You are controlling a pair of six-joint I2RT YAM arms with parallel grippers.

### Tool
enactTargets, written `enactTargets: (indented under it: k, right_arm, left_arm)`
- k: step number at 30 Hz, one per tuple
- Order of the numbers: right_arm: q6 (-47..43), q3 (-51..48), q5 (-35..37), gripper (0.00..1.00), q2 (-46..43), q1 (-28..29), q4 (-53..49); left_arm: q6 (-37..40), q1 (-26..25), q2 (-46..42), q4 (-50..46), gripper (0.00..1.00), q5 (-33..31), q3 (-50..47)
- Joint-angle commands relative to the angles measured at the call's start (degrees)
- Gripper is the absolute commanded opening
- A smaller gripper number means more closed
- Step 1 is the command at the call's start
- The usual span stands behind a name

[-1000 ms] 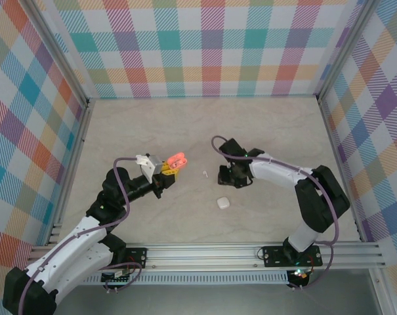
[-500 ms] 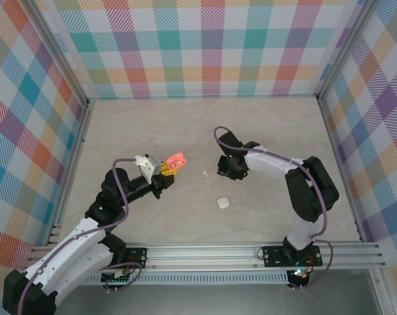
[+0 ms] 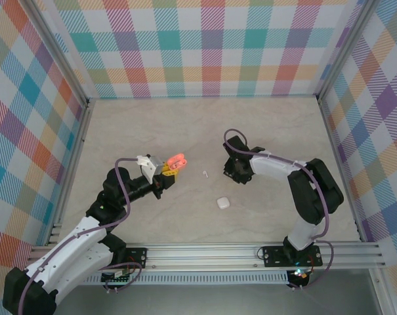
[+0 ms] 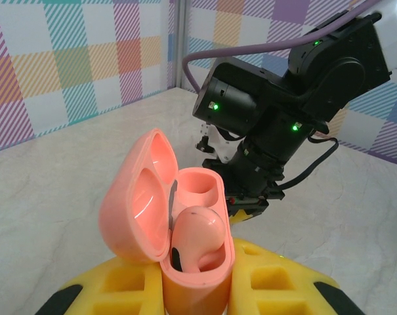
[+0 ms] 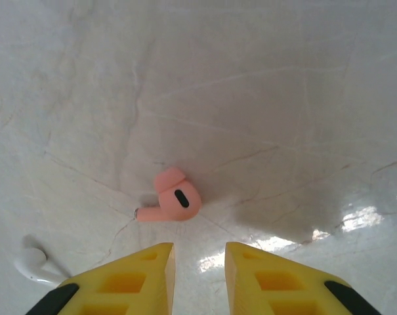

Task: Insert the wireless bluetooth earbuds into the charging case

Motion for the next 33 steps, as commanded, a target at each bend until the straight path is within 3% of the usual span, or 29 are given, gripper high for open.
enactTargets:
  k: [1, 20, 33]
  right_arm:
    - [1.1, 1.1, 0.5, 0.27, 1.2, -0.5, 1.6]
    - [-5.9, 5.5, 2.2, 0.27, 7.2, -0.6, -0.8]
    - [-18.5, 10.2, 0.3, 0.25, 12.9, -0.5, -4.6]
  left_arm:
    - [1.4, -0.7, 0.3, 0.2, 0.07, 1.5, 1.9]
    - [1.7, -0.7, -1.5, -1.5, 0.07, 1.2, 1.6]
    - [1.7, -0.7, -2.1, -2.0, 0.07, 0.7, 1.7]
